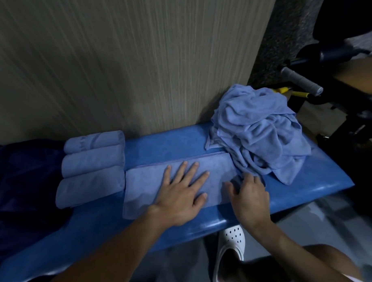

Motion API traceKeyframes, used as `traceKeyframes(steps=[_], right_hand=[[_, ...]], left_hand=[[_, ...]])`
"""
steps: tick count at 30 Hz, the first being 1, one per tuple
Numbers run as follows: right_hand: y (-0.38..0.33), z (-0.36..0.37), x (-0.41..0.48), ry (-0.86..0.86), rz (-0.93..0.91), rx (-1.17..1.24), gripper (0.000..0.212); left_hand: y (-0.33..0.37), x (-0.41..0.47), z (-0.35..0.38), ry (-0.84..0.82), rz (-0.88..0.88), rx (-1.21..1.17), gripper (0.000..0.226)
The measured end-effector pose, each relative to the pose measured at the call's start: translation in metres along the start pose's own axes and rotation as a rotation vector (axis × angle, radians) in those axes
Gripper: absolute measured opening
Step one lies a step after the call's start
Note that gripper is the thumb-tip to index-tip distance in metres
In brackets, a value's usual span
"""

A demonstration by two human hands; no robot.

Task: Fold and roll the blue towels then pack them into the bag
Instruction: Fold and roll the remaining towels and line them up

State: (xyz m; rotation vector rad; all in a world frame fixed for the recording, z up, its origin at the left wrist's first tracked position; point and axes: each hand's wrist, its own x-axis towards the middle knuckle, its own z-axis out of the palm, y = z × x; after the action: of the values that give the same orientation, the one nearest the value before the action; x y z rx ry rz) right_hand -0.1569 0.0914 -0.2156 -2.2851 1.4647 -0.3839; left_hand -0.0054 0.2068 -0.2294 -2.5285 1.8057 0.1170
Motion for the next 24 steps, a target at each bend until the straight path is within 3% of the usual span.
traceKeyframes(steps=[6, 12, 16, 18, 20, 22, 24], right_hand=[[-0.006, -0.007, 0.011, -0.080, 0.015, -0.181, 0.048], [-0.012, -0.009, 0.015, -0.111, 0.123, -0.025, 0.037], [-0.014, -0.008, 0.014, -0.124, 0.091, 0.228, 0.021], [-0.014, -0.011, 0.015, -0.109, 0.070, 0.196, 0.019], [-0.010, -0.009, 0.017, 0.012, -0.045, -0.010, 0.026], [-0.008, -0.004, 0.023, 0.191, -0.282, -0.171, 0.026], [-0.013, 0.000, 0.039, 0.260, -0.504, -0.290, 0.027]], left_hand=[[0.001, 0.006, -0.003, -0.017, -0.007, -0.020, 0.065], [0.002, 0.003, -0.004, -0.017, -0.007, -0.009, 0.066], [0.003, 0.004, -0.003, -0.029, -0.014, -0.045, 0.065], [0.001, 0.009, -0.008, 0.005, -0.051, -0.089, 0.069], [-0.006, 0.017, -0.014, 0.050, -0.115, -0.103, 0.077], [-0.016, 0.022, -0.017, 0.076, -0.106, -0.051, 0.079], [-0.027, 0.023, -0.018, 0.111, -0.076, -0.002, 0.073]])
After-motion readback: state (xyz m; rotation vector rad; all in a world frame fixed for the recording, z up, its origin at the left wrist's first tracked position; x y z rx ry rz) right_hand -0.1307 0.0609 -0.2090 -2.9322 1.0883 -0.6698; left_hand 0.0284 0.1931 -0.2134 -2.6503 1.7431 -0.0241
